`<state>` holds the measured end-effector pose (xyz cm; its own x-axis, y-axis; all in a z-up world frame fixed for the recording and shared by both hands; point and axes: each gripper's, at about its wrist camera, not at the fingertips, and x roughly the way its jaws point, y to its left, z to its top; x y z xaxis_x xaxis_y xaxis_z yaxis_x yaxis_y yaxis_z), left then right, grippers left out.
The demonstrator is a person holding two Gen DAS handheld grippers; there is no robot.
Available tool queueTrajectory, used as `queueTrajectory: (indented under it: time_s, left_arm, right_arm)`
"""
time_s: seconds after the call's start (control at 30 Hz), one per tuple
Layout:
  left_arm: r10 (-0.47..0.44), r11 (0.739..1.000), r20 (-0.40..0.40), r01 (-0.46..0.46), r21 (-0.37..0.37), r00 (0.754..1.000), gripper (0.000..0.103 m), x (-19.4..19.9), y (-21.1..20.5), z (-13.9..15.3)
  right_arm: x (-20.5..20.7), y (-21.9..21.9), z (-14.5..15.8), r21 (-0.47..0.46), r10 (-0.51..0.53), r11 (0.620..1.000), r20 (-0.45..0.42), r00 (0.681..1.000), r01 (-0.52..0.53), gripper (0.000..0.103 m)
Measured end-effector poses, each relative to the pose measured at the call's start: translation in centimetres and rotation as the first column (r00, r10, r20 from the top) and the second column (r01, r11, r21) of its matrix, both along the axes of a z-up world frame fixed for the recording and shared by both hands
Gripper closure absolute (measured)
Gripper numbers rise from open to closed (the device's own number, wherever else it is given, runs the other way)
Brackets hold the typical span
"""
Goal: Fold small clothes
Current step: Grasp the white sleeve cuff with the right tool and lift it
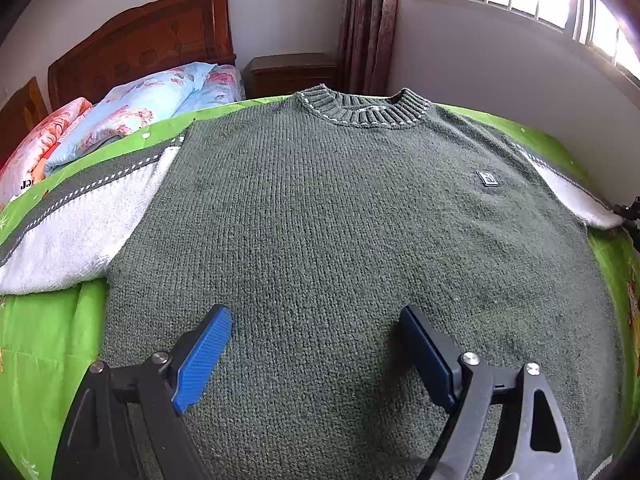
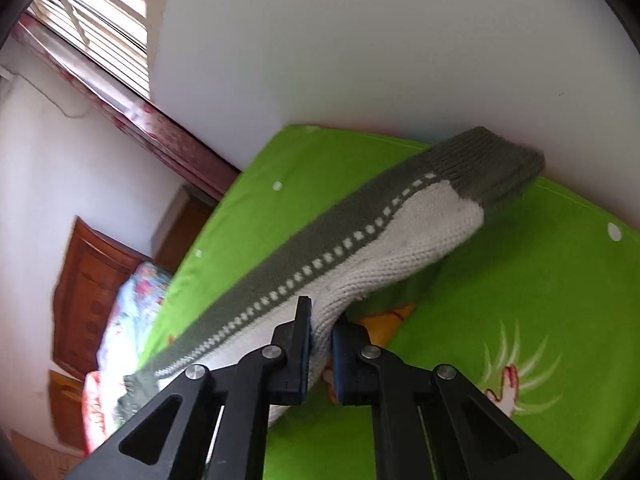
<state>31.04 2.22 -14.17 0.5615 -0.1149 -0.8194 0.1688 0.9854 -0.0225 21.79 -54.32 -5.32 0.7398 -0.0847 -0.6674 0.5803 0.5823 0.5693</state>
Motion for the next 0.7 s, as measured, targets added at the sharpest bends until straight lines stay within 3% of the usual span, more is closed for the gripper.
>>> queueTrajectory:
  time_s: [0.1, 0.23, 0.37, 0.47, 0.53, 0.57, 0.63, 0.7]
  left_arm:
    - [-0.004, 1.000, 0.002, 0.004, -0.008, 1.000, 0.016, -0.1, 0.2, 0.0]
    - [-0.006, 1.000, 0.005, 0.006, -0.007, 1.000, 0.016, -0.1, 0.1, -0.1]
    - [-0.003, 1.000, 0.011, 0.003, -0.012, 1.000, 0.016, -0.3, 0.2, 0.0]
    - [0.016, 1.000, 0.021, -0.015, -0.021, 1.000, 0.023, -0.4, 0.5, 0.1]
    - [0.037, 0.999, 0.030, -0.036, -0.039, 0.999, 0.030, -0.6, 1.0, 0.2]
    - [0.049, 0.997, 0.034, -0.047, -0.058, 0.998, 0.034, -0.6, 1.4, 0.3]
    - [0.073, 0.991, 0.035, -0.068, -0.118, 0.997, 0.039, -0.7, 2.5, 0.6]
    - [0.106, 0.977, 0.022, -0.100, -0.187, 0.994, 0.039, -0.7, 3.9, 0.9]
  right_arm:
    - [-0.7, 1.1, 1.3, -0.074, 0.040, 0.997, 0.098, 0.994, -0.032, 0.000]
    - [-1.1, 3.0, 2.8, -0.143, 0.097, 0.987, 0.158, 0.983, -0.074, 0.000]
    - [0.0, 5.8, 4.7, -0.246, 0.170, 0.960, 0.139, 0.976, -0.133, 0.000]
    - [2.0, 10.9, 7.0, -0.399, 0.270, 0.890, 0.076, 0.960, -0.219, 0.000]
    - [4.2, 16.5, 7.7, -0.530, 0.385, 0.781, -0.005, 0.923, -0.329, 0.000]
    - [5.3, 19.8, 7.6, -0.597, 0.445, 0.701, -0.060, 0.894, -0.389, 0.000]
    - [6.8, 27.3, 6.4, -0.712, 0.560, 0.491, -0.183, 0.808, -0.502, 0.000]
    - [7.1, 34.2, 3.8, -0.768, 0.630, 0.260, -0.324, 0.706, -0.585, 0.000]
